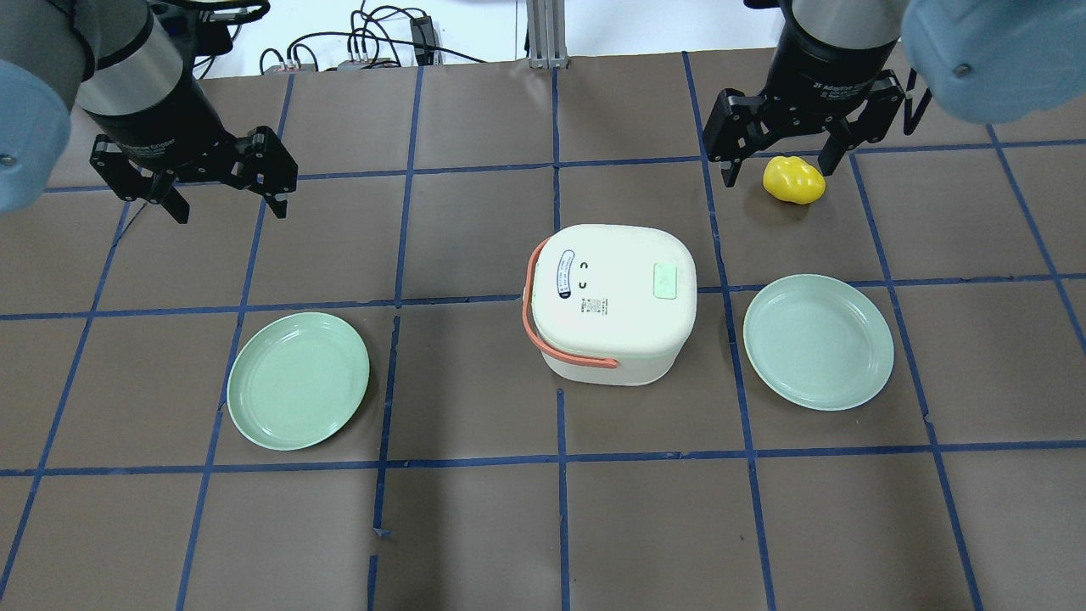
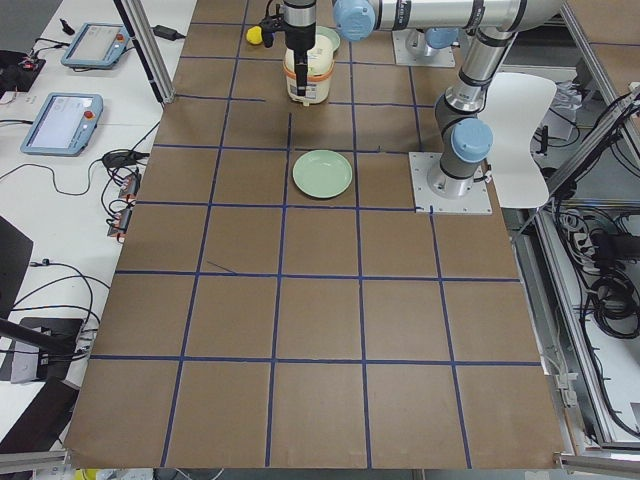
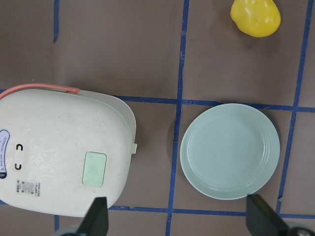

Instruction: Press rice cooker button

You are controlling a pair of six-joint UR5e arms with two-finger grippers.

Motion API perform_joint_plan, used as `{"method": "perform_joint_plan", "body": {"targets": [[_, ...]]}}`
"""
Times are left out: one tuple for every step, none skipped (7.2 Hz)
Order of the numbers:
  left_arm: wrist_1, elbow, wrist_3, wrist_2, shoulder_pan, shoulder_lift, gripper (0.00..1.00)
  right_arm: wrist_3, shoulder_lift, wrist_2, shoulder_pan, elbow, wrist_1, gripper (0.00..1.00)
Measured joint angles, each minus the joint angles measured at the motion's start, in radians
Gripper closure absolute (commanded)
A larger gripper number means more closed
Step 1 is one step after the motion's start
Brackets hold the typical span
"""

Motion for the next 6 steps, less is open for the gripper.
{"method": "perform_joint_plan", "body": {"targets": [[0.0,0.0,0.0,0.0,0.0,0.0,0.0,-0.001,0.0,0.0,0.0,-0.001,-0.001,0.37],[0.0,0.0,0.0,0.0,0.0,0.0,0.0,0.0,0.0,-0.001,0.001,-0.004,-0.002,0.71],[0.0,0.0,0.0,0.0,0.0,0.0,0.0,0.004,-0.001,0.017,0.001,-0.009,-0.001,0.81],[0.0,0.0,0.0,0.0,0.0,0.0,0.0,0.011,-0.003,0.057,0.003,-0.013,0.006,0.85],[0.0,0.0,0.0,0.0,0.0,0.0,0.0,0.033,-0.009,0.087,0.007,-0.011,0.021,0.84],[0.0,0.0,0.0,0.0,0.0,0.0,0.0,0.062,-0.017,0.102,0.011,-0.005,0.032,0.84]]}}
